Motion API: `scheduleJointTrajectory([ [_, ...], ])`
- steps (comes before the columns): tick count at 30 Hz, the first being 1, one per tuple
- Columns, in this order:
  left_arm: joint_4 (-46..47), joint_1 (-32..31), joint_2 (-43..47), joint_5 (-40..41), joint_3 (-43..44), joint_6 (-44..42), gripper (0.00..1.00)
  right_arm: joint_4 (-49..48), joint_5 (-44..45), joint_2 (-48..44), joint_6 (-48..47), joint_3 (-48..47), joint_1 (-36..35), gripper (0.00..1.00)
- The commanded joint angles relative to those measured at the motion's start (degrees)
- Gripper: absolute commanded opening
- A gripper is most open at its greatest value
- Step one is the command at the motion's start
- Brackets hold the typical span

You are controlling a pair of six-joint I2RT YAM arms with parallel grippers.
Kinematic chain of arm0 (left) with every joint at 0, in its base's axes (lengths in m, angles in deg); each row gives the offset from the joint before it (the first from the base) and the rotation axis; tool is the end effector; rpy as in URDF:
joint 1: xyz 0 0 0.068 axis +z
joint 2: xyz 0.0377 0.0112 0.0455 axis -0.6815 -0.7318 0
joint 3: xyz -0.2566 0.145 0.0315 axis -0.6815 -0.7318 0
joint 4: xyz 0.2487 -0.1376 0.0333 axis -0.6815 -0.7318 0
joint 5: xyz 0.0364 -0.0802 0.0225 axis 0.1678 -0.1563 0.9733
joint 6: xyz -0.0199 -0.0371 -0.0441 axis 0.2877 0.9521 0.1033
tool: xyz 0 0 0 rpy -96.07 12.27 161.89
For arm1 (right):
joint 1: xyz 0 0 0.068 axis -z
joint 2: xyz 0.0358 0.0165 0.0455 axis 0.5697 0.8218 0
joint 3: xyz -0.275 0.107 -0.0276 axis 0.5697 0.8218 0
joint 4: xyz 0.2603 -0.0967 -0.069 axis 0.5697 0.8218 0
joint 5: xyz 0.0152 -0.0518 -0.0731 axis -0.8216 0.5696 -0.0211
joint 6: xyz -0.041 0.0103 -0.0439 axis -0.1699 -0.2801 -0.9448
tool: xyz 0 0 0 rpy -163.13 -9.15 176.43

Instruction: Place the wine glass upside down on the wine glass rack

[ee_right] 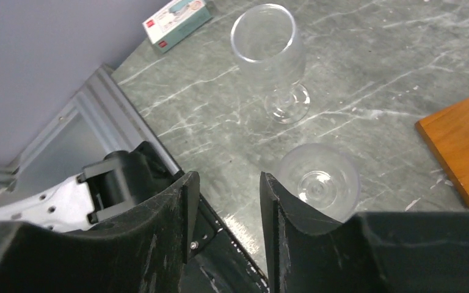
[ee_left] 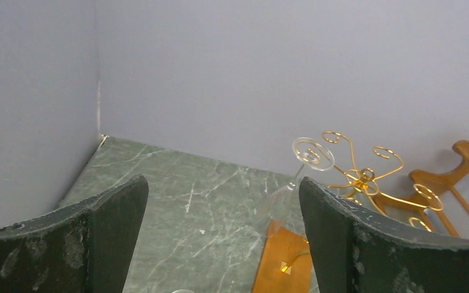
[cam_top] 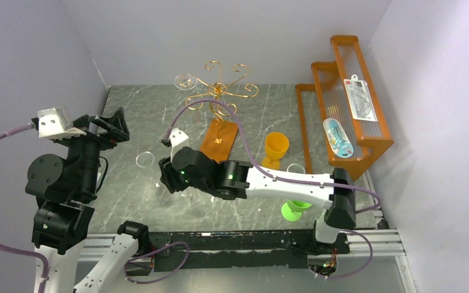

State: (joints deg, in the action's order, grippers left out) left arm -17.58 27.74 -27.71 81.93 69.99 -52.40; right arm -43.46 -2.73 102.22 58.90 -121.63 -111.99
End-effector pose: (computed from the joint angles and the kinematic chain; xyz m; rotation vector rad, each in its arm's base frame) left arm 0.0785 -0.0061 0.5081 -0.2514 1.3615 -0.1934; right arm 0.1086 0.4227 0.3727 -0.7361 1.9792 0.8458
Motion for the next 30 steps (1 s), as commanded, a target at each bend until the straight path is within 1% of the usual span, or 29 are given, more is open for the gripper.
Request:
scheduleJointTrajectory([
  [1,-3.8,-0.2,0.5,3.3,1.8,-2.2,0.97,8.9,4.2,4.4,2.8,-6.2,0.2,0.45],
  [6,-3.3,-0.2,1.9,3.3,0.7,-2.7,0.97,14.1,5.8,8.3,4.4,-9.9,0.2,0.45],
  [10,-3.4,-0.2,1.9,2.7,0.0,-2.7,0.97,19.0,7.5,11.4,3.9,-14.6,0.2,0.45],
  [19,-3.0,-0.2,0.5,1.2,-0.5,-2.2,0.97,18.5,5.7,11.7,2.9,-15.1,0.2,0.42],
  [21,-2.9,-0.2,0.4,1.1,-0.7,-1.9,0.97,19.0,6.2,11.9,2.8,-15.1,0.3,0.39],
  [25,-2.9,-0.2,0.6,0.6,-1.9,-0.7,0.97,19.2,6.4,12.2,2.6,-14.7,0.4,0.24],
  [30,-5.6,-0.2,0.3,-0.1,-2.7,2.4,0.97,17.7,5.9,11.3,1.5,-13.1,0.4,0.1],
])
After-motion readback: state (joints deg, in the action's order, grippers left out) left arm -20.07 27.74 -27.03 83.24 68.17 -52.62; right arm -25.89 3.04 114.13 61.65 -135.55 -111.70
